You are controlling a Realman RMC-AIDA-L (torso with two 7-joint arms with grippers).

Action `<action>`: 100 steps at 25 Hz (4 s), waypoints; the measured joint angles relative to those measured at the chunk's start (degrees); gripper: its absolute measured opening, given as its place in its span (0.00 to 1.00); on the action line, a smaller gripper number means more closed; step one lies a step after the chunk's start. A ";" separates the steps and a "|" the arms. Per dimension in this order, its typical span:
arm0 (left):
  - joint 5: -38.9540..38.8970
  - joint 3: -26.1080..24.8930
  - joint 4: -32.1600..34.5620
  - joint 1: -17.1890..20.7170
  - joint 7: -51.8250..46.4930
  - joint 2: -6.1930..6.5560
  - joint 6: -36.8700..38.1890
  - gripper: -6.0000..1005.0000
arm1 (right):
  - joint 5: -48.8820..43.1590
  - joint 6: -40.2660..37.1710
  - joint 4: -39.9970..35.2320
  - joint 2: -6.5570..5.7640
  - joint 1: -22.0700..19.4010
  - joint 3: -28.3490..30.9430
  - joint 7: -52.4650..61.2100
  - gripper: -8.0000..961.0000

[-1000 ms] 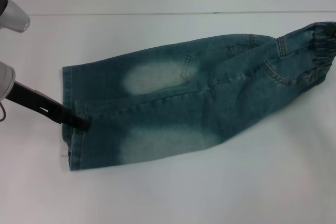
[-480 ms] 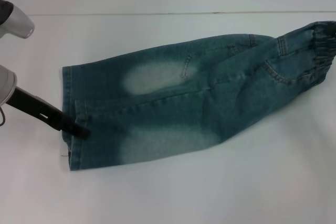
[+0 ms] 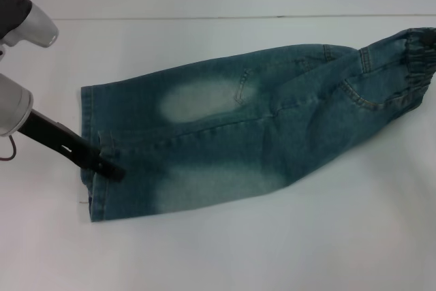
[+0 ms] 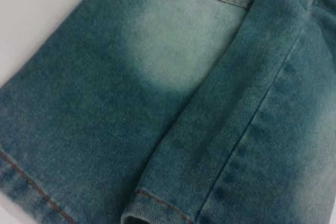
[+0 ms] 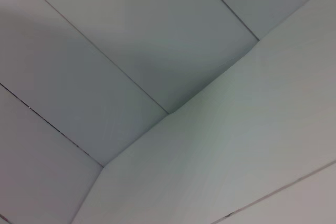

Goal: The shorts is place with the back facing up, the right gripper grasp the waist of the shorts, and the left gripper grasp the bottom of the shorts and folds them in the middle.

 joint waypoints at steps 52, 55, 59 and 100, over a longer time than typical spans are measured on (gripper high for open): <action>0.24 2.85 -0.38 -1.84 -0.89 -1.31 -1.53 0.67 | 0.75 -0.58 0.31 0.01 0.33 0.01 -0.52 0.07; 0.34 2.90 -0.33 -1.89 -1.08 -1.57 -2.37 0.65 | 0.81 -0.58 0.34 0.05 0.27 0.01 -0.52 0.07; 0.05 2.82 -0.17 -1.99 -1.51 -1.64 -3.40 0.61 | 0.83 -0.74 0.38 0.08 0.29 0.01 -0.51 0.07; -2.95 0.87 1.64 -1.44 -0.48 -2.72 -15.35 0.05 | 6.18 3.91 0.29 1.33 1.21 0.07 -2.02 0.07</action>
